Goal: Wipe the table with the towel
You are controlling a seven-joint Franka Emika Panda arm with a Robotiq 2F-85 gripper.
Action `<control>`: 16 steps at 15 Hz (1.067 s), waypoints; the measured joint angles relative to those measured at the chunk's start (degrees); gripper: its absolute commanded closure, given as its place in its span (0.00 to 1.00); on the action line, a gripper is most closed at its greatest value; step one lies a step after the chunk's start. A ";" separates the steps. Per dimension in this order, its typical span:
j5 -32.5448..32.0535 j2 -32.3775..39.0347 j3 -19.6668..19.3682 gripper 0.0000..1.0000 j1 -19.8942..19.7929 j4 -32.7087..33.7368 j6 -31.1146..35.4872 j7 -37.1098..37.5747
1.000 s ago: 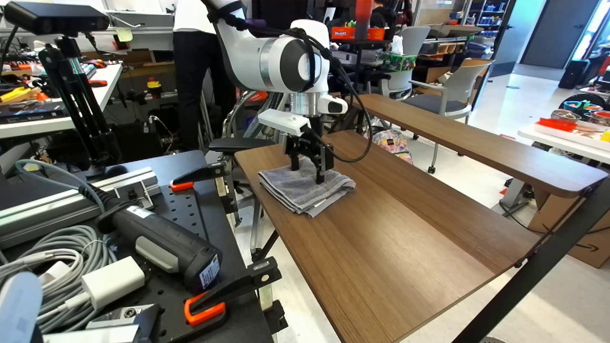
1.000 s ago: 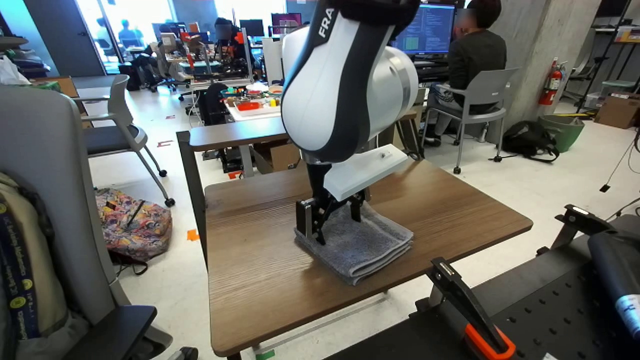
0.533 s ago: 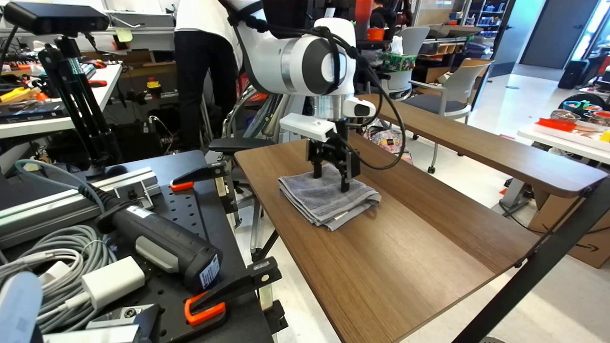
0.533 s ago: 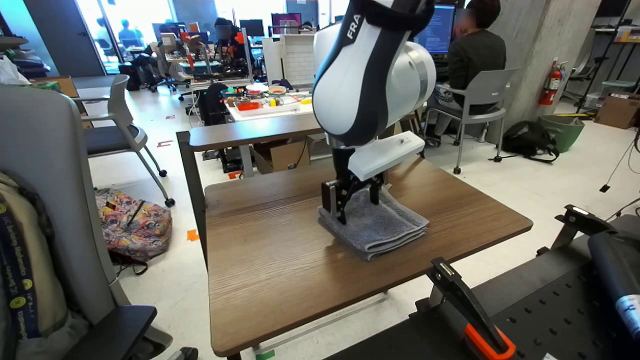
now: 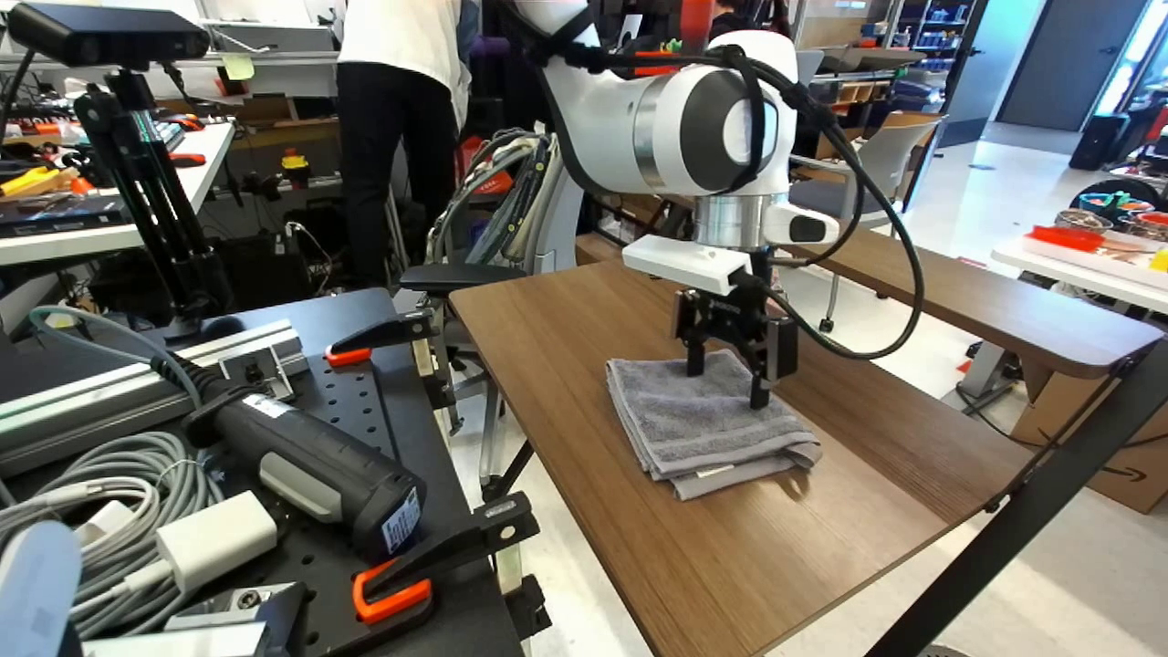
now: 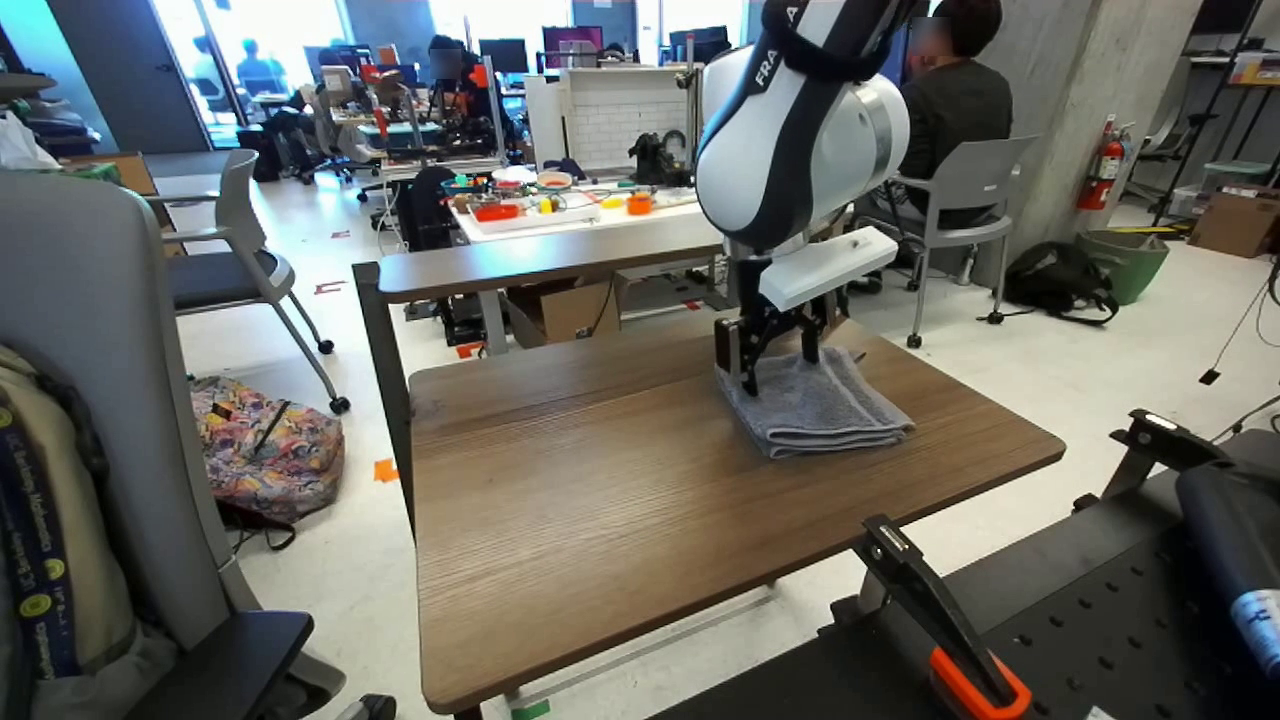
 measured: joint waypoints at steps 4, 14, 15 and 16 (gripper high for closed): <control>0.00 2.48 -0.89 0.00 -1.10 4.62 -2.44 0.00; 2.48 -8.85 2.63 0.00 -3.39 -5.21 -2.77 -7.39; 2.77 -10.21 3.05 0.00 -4.12 -6.99 -2.77 -8.72; 3.05 -11.20 3.30 0.00 -4.80 -8.45 -2.77 -10.00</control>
